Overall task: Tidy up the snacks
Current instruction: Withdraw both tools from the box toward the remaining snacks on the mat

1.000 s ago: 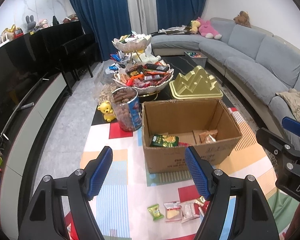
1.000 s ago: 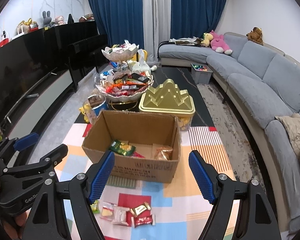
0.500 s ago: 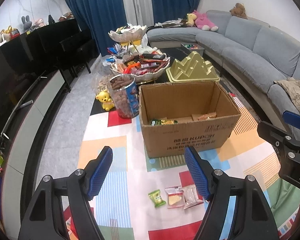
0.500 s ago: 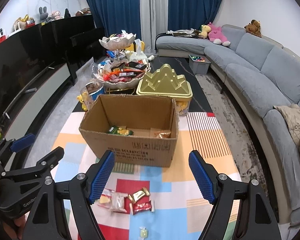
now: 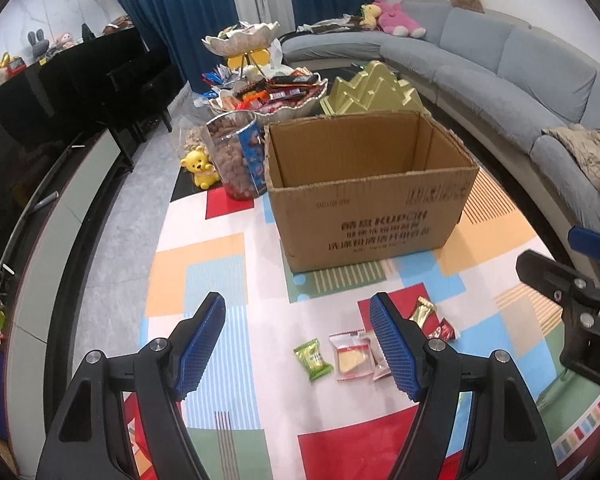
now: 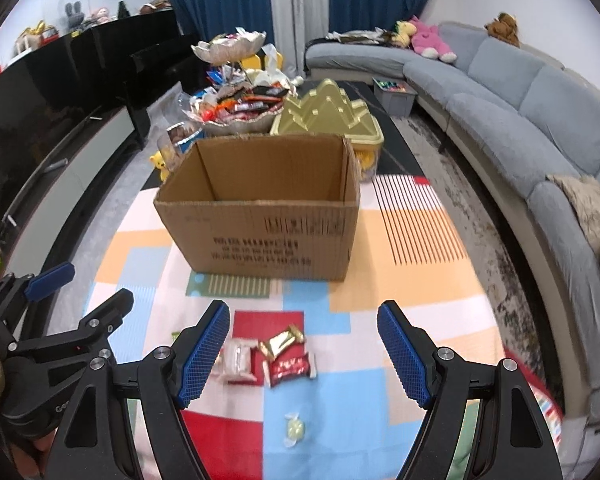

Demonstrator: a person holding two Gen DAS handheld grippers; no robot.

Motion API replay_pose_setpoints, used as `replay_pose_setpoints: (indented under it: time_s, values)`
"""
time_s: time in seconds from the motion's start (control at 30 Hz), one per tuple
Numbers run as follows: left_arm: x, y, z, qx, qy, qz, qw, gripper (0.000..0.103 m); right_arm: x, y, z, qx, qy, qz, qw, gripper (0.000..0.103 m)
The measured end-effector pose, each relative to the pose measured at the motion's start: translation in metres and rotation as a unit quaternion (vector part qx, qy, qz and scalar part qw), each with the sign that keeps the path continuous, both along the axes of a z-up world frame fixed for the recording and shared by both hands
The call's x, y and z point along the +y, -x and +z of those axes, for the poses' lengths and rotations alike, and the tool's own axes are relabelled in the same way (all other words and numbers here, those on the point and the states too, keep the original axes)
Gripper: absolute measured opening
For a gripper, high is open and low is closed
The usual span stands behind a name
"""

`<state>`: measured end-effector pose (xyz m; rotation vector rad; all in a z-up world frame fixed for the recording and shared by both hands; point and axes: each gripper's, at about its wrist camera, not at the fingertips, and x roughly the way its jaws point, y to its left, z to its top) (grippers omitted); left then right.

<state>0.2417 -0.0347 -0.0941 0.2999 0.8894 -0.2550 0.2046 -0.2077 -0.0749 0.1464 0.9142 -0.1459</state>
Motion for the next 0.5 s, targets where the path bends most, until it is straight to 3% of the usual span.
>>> replay_pose_setpoints:
  time_s: [0.5]
  values:
    - [0.013,0.012,-0.038,0.037,-0.033,-0.031,0.9983,0.074,0.021,0.024,-0.04,0.052,-0.005,-0.017,0.999,0.077]
